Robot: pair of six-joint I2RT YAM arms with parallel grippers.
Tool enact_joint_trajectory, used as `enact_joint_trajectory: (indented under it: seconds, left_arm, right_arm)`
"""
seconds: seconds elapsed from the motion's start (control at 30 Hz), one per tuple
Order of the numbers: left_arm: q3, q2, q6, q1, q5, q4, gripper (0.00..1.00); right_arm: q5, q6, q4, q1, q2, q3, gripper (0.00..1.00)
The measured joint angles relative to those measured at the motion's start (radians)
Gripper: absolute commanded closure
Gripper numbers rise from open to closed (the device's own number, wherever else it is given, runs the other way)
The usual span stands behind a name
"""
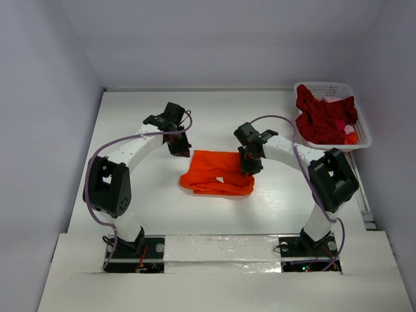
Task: Fold and stack the t-shirts
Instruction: Smooth out wrinkles on the folded tshirt
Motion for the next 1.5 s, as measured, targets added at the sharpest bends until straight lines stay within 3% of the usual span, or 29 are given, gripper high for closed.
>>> enact_joint_trajectory:
  seconds: [0.33, 0.6, 0.97, 1.5]
  left_arm:
    - [0.000, 0.000, 0.000, 0.000, 0.000, 0.000, 1.00]
    - [0.000, 0.000, 0.000, 0.000, 0.000, 0.000, 1.00]
    - [0.000, 0.000, 0.000, 0.000, 0.000, 0.000, 1.00]
    - [0.000, 0.000, 0.000, 0.000, 0.001, 0.000, 1.00]
  right_arm:
    - [0.001, 0.000, 0.008, 0.000, 0.025, -0.007, 0.68]
    - [0.001, 0.000, 0.013, 0.000, 0.026, -0.020, 1.00]
    - [0.009, 0.002, 0.002, 0.000, 0.010, -0.019, 1.00]
    - [0.006, 0.012, -0.105, 0.040, -0.282, 0.004, 1.00]
